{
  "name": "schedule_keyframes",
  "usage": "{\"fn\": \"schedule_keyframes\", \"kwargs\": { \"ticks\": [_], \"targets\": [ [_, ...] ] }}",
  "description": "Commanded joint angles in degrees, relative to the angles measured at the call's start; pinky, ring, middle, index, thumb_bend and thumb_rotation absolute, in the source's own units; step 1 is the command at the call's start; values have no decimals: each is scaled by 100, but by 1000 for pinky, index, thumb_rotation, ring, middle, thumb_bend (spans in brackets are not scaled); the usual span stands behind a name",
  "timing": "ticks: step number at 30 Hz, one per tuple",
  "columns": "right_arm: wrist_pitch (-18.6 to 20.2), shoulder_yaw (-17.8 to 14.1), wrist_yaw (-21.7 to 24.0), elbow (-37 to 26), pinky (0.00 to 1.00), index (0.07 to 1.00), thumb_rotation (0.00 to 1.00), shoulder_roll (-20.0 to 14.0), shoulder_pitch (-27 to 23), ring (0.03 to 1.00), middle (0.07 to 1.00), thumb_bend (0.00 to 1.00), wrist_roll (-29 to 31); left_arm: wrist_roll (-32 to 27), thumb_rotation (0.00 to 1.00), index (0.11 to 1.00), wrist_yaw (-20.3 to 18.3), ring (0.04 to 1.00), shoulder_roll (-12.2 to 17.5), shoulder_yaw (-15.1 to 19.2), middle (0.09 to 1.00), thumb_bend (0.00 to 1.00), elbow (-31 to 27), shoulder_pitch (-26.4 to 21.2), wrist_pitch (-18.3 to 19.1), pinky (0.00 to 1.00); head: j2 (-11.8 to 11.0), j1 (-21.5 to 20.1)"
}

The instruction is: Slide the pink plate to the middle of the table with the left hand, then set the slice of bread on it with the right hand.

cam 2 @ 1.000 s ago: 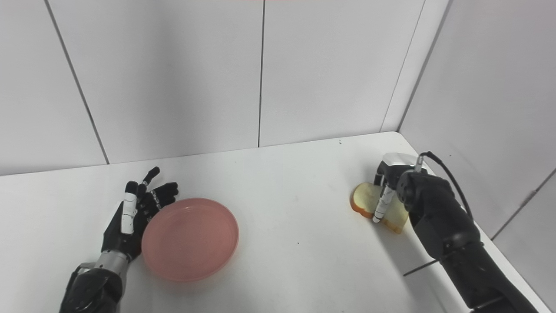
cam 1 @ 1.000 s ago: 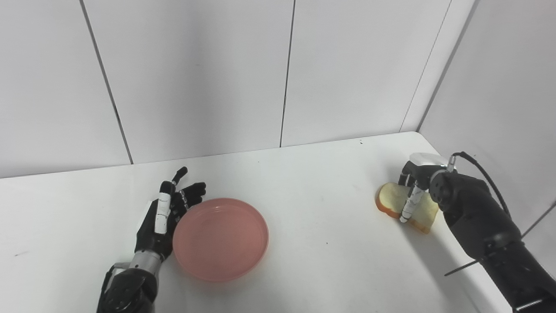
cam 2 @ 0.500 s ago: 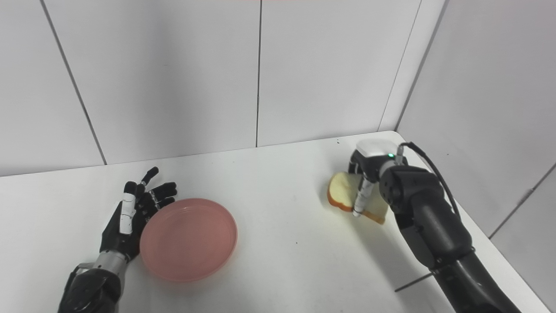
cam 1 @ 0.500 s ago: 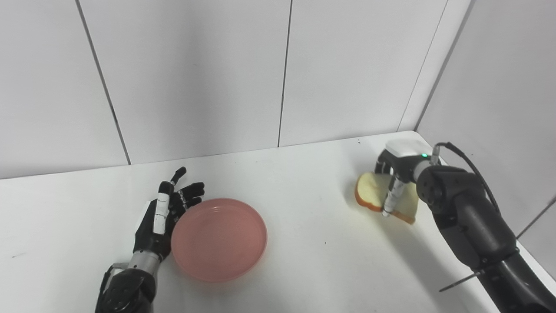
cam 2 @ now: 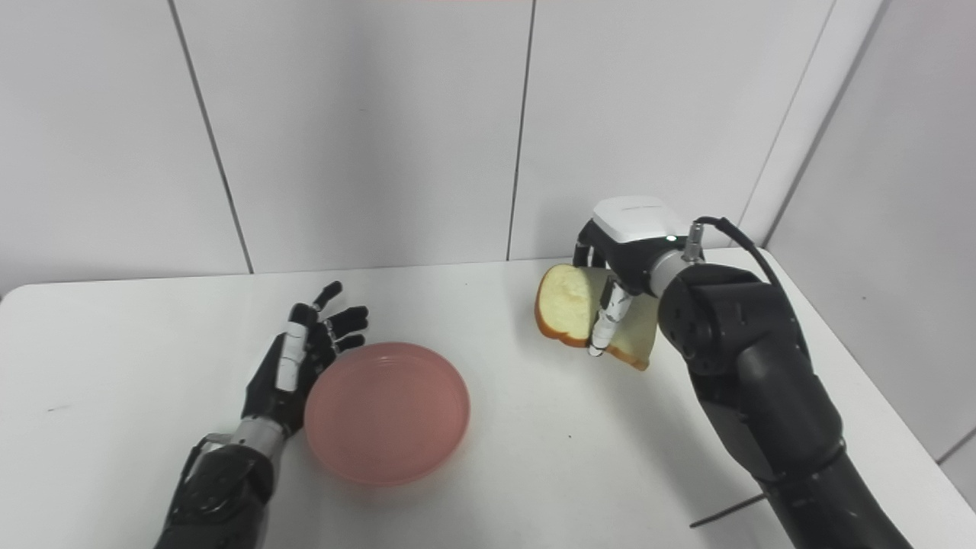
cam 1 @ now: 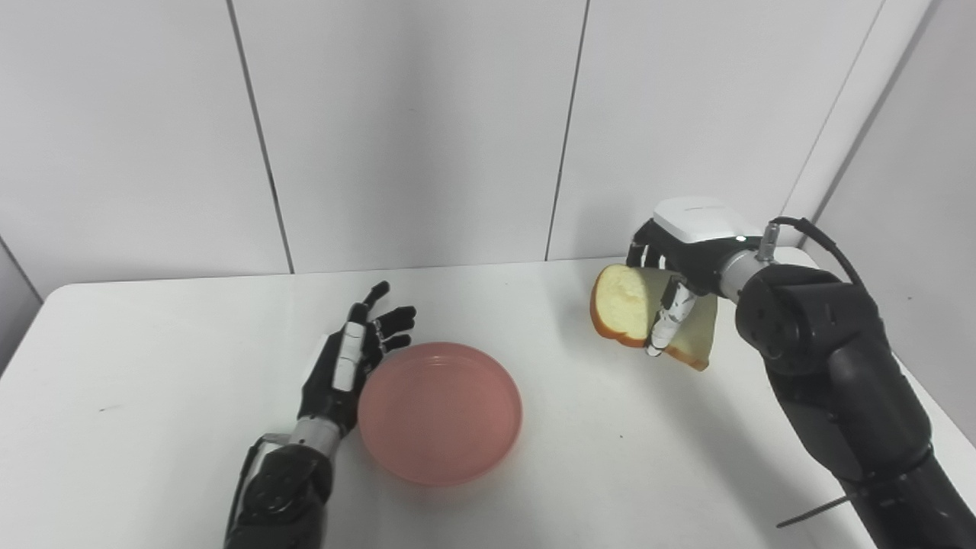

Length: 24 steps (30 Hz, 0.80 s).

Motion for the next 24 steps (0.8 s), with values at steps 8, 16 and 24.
{"fn": "schedule_keyframes", "kwargs": {
  "ticks": [8,16,24],
  "targets": [
    [-270,503,-329,569,286,487,140,611,-720,385,476,525,199,394,985,881,476,846,-291,-110,863,884,408,81,69,739,22,728],
    [-222,983,-418,1163,301,484,141,1265,-1023,413,498,526,254,570,997,876,820,848,-300,-78,866,875,273,158,111,710,65,862],
    [-165,1318,-317,1298,291,484,137,1650,-1065,407,490,525,180,515,1000,870,766,839,-298,-43,846,903,277,196,86,692,124,780]
  ]
}}
